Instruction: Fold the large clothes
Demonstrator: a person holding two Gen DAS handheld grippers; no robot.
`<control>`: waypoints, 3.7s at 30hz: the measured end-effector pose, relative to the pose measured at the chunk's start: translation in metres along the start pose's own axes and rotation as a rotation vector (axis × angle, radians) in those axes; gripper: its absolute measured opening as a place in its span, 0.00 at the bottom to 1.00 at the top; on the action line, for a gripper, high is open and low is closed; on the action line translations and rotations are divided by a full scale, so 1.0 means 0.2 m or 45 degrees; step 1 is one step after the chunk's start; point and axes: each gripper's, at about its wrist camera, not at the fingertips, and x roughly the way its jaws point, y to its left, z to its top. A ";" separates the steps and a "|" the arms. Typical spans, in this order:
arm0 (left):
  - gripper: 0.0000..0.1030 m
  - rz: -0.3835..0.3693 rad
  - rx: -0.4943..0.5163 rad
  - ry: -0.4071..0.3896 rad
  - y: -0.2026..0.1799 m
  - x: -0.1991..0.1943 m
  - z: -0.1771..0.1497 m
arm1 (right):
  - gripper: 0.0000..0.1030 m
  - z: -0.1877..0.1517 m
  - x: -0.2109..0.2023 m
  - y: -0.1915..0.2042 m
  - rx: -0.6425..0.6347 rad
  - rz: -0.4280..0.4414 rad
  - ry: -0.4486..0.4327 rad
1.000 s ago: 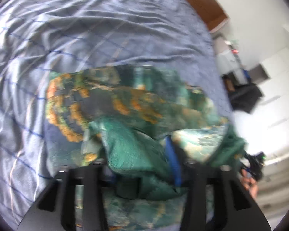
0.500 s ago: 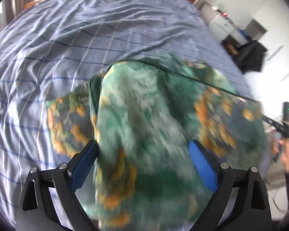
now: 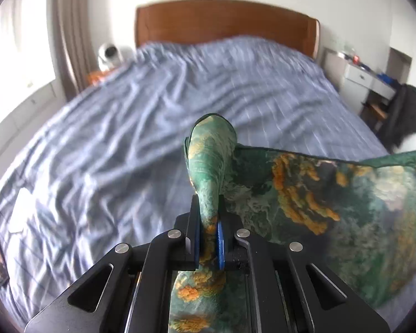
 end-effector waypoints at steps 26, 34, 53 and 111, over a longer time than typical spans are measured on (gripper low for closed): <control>0.15 0.115 -0.007 0.032 -0.02 0.60 -0.51 | 0.17 -0.57 0.81 0.07 0.128 0.027 0.263; 0.72 0.082 -0.121 0.145 0.12 0.50 -0.39 | 0.24 -0.56 0.81 -0.07 0.307 0.178 0.288; 0.81 -0.110 0.043 0.184 0.00 -0.03 -0.51 | 0.65 -0.66 0.03 -0.02 0.186 0.579 0.244; 0.92 -0.564 0.468 0.206 -0.95 -0.48 -0.45 | 0.29 -1.00 -0.14 -0.09 0.871 0.306 0.057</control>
